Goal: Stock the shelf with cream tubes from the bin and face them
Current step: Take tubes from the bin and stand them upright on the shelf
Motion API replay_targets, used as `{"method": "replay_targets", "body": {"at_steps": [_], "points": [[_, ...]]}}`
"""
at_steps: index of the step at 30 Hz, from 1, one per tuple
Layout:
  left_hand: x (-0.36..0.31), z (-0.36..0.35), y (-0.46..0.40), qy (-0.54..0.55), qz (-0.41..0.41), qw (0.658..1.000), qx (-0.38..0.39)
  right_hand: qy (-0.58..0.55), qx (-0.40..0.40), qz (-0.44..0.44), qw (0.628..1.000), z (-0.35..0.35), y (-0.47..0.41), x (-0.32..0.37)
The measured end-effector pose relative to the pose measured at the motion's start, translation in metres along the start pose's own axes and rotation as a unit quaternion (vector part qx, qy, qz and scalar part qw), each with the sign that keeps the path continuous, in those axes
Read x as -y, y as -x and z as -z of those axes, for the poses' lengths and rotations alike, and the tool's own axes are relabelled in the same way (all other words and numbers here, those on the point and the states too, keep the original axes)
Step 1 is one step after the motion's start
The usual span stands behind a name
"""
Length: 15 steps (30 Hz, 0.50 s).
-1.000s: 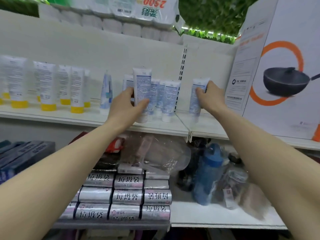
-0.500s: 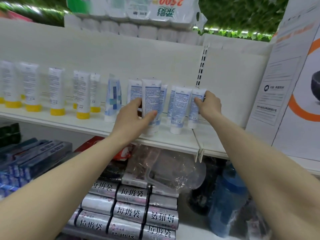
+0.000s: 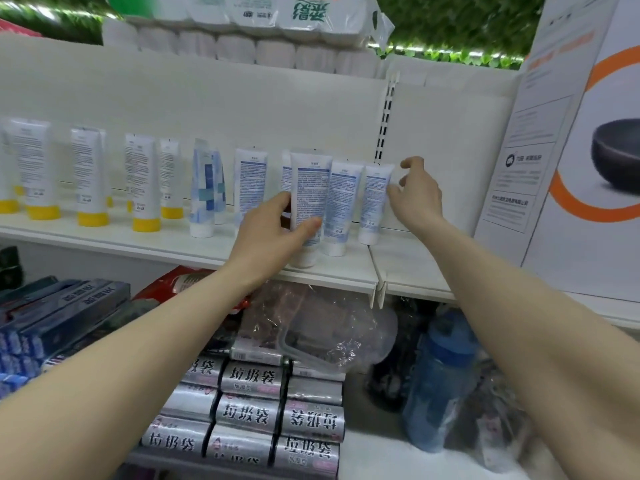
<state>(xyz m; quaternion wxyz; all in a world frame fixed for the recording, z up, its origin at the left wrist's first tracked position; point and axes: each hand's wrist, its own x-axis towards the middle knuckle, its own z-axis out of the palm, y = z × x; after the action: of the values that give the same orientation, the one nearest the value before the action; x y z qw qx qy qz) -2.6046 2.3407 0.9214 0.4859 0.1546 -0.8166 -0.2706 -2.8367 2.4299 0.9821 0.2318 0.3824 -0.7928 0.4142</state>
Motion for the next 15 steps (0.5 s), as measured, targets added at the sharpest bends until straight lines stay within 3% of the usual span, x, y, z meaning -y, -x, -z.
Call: {"method": "replay_targets", "body": {"at_steps": [5, 10, 15], "points": [[-0.021, -0.029, -0.004, 0.018, -0.014, 0.999, 0.03, 0.008, -0.033, 0.1, 0.994, 0.039, 0.014, 0.01], [-0.035, -0.063, -0.011, 0.016, -0.014, 0.999, 0.048, -0.049, 0.041, 0.153, 0.986, 0.067, 0.031, 0.023], [-0.04, -0.079, -0.013, 0.011, -0.019, 0.998, 0.062, -0.014, 0.076, 0.163, 0.984, 0.075, 0.033, 0.016]]}}
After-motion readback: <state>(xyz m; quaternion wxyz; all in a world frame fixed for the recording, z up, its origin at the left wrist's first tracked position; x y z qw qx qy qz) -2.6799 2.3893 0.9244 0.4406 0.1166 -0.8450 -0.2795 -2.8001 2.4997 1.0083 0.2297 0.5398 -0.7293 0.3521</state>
